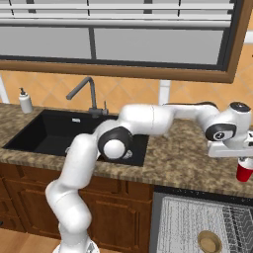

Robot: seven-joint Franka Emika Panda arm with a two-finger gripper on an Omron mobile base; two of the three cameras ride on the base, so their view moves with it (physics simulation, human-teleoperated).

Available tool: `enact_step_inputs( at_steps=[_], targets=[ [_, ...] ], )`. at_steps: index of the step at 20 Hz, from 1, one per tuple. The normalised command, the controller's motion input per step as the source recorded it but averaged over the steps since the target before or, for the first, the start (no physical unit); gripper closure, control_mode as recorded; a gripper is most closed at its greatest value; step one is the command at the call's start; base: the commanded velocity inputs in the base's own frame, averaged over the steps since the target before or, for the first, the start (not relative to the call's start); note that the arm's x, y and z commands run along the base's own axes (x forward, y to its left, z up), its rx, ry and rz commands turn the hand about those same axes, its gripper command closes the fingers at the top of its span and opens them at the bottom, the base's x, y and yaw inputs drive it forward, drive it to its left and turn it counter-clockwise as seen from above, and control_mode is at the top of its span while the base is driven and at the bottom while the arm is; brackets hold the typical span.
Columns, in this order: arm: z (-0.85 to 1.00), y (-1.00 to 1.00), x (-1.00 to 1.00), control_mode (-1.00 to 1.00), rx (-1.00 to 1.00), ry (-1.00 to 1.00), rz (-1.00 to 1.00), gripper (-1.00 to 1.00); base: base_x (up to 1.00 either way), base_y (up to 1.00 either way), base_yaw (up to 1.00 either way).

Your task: Pick up the cup and bowl from the counter, place them in the dishwasher, and close the dishwasher door.

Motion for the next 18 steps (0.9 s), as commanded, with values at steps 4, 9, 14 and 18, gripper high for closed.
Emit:
enact_step_inputs(
  at_steps=[4,9,14,18],
  targets=[
    [0.08,-0.05,0.63,-1.0,-0.04,0.18,0.0,-1.0,0.0,0.0,0.0],
    [-0.09,-0.1,0.22,-1.0,0.0,0.01,0.0,-1.0,0.0,0.0,0.0],
    [-0.09,-0.19,0.21,-1.0,0.01,0.0,0.0,-1.0,0.0,0.0,0.0],
    [-0.11,-0.18,0.28,-1.0,0.06,0.0,-0.03,-1.0,0.0,0.0,0.0]
  ],
)
